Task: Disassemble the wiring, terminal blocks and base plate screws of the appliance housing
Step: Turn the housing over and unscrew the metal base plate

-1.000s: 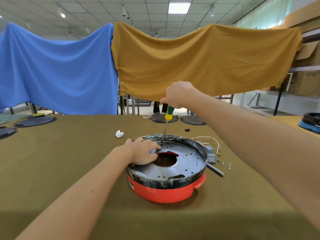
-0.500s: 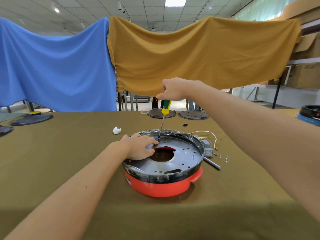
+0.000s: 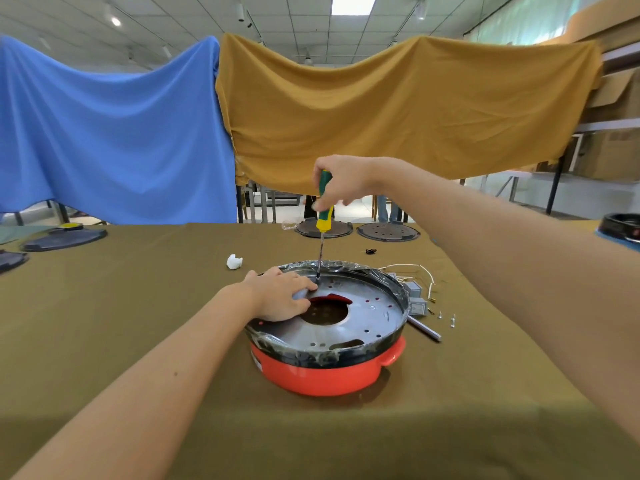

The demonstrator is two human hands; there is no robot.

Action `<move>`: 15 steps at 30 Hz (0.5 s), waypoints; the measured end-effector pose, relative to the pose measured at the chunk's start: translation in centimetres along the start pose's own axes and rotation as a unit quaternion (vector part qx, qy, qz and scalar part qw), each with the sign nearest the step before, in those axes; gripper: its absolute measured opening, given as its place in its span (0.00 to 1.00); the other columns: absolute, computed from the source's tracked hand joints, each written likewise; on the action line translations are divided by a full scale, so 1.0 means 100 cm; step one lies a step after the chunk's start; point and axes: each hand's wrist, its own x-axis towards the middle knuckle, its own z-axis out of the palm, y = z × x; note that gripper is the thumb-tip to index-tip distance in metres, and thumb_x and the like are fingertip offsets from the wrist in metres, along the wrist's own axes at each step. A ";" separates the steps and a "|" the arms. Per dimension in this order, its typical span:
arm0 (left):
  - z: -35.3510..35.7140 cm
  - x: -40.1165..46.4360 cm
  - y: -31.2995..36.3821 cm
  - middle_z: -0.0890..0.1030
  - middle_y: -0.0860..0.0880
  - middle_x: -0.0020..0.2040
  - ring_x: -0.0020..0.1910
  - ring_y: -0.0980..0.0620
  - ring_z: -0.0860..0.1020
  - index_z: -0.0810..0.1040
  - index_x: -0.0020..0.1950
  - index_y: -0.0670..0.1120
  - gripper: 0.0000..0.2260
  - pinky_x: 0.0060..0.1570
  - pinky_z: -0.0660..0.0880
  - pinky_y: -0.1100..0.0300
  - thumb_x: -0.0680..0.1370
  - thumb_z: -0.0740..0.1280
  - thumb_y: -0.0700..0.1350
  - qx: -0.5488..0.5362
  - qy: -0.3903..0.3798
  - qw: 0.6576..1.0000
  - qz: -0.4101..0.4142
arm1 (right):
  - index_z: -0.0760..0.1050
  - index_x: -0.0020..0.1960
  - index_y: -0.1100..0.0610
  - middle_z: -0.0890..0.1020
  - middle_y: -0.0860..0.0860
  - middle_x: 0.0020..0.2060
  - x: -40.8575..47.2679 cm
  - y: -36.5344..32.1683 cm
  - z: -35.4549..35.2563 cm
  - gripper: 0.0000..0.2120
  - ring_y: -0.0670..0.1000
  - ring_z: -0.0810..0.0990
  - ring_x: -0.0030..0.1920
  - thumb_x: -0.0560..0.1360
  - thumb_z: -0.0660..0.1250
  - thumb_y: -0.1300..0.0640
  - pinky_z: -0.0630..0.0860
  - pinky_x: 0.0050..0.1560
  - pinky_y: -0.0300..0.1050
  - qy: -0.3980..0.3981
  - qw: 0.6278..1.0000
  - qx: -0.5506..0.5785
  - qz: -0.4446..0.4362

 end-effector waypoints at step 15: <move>0.000 -0.002 0.000 0.60 0.57 0.78 0.76 0.46 0.57 0.58 0.75 0.64 0.21 0.68 0.58 0.38 0.82 0.52 0.59 -0.007 0.000 1.000 0.001 | 0.71 0.56 0.60 0.78 0.51 0.48 -0.010 -0.023 -0.006 0.15 0.53 0.78 0.45 0.76 0.72 0.53 0.72 0.40 0.45 -0.031 0.987 -0.152 0.031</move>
